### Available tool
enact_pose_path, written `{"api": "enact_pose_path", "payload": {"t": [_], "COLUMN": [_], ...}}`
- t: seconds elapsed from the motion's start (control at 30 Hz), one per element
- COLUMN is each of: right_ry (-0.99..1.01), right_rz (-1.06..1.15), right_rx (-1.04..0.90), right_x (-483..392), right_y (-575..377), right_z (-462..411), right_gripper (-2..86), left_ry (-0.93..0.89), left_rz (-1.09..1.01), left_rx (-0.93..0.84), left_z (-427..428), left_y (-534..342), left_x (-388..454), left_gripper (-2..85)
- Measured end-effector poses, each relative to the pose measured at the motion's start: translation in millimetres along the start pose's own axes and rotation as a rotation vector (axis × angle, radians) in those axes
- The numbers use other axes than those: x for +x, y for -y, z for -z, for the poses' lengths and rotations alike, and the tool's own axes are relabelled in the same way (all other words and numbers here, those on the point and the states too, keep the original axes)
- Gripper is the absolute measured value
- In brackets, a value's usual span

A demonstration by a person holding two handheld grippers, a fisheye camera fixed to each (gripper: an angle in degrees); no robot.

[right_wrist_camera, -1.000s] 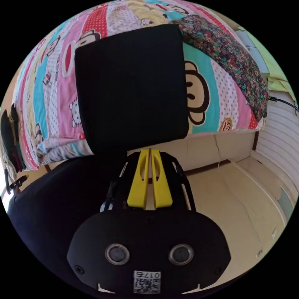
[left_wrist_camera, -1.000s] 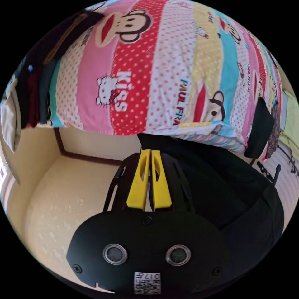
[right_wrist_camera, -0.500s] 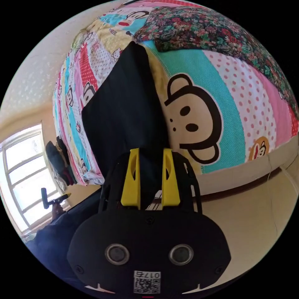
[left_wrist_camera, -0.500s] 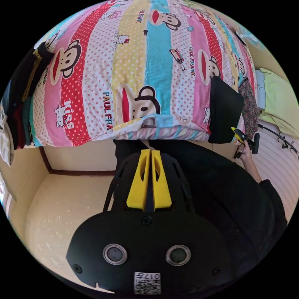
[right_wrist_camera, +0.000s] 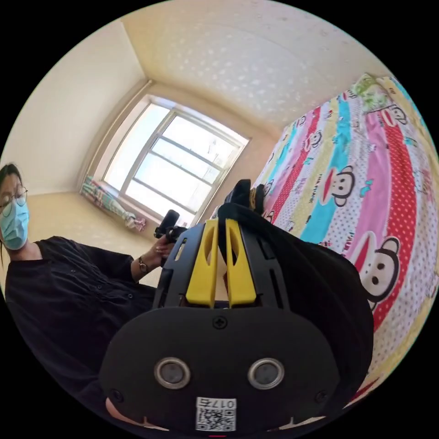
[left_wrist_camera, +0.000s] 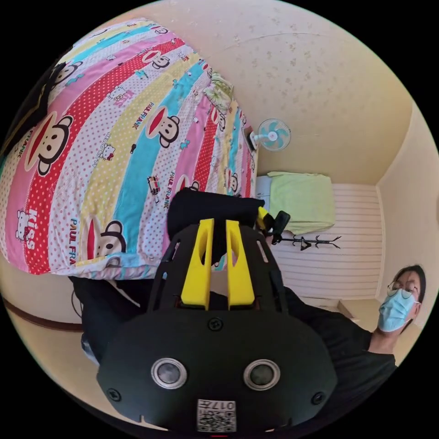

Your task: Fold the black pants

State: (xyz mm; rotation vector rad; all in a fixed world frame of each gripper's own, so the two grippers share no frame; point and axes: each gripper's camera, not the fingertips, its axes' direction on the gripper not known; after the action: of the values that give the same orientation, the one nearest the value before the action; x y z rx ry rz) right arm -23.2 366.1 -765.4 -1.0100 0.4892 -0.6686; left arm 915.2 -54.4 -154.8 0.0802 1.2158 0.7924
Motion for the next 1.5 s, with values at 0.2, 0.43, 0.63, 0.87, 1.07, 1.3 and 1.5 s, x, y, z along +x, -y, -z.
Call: {"api": "enact_pose_path", "payload": {"t": [0.2, 0.43, 0.63, 0.87, 1.07, 1.3, 1.5], "right_ry": [-0.148, -0.805, -0.68, -0.354, -0.264, 0.027, 0.196], "right_rz": [-0.2, -0.624, -1.002, -1.202, -1.145, -0.642, -0.426], "right_rx": [-0.308, -0.325, -0.025, 0.415, 0.288, 0.392, 0.362], "right_x": [33.1, 93.7, 117.4, 133.8, 108.6, 29.3, -25.3], "right_y": [-5.6, -134.5, -217.3, -250.3, -228.6, -167.3, -88.8], "right_z": [-87.9, 29.5, 111.0, 105.0, 124.7, 144.7, 125.9], "right_gripper": [6.5, 9.9, 13.0, 15.0, 9.7, 2.3, 1.4], "left_ry": [-0.185, -0.237, -0.219, -0.138, -0.1, 0.049, 0.312], "left_rz": [0.127, 0.211, 0.241, 0.218, 0.159, -0.123, -0.575], "left_rx": [0.098, 0.144, 0.114, -0.001, -0.102, -0.393, -0.416], "left_z": [-7.4, -28.4, -60.9, -118.6, -176.5, -280.9, -347.3], "left_y": [-23.3, -63.2, -91.5, -118.0, -137.8, -170.9, -226.4], "left_x": [-48.1, -97.4, -129.5, -153.9, -172.3, -159.8, -113.0], "left_gripper": [5.4, 5.5, 5.6, 5.5, 5.7, 10.0, 16.1]}}
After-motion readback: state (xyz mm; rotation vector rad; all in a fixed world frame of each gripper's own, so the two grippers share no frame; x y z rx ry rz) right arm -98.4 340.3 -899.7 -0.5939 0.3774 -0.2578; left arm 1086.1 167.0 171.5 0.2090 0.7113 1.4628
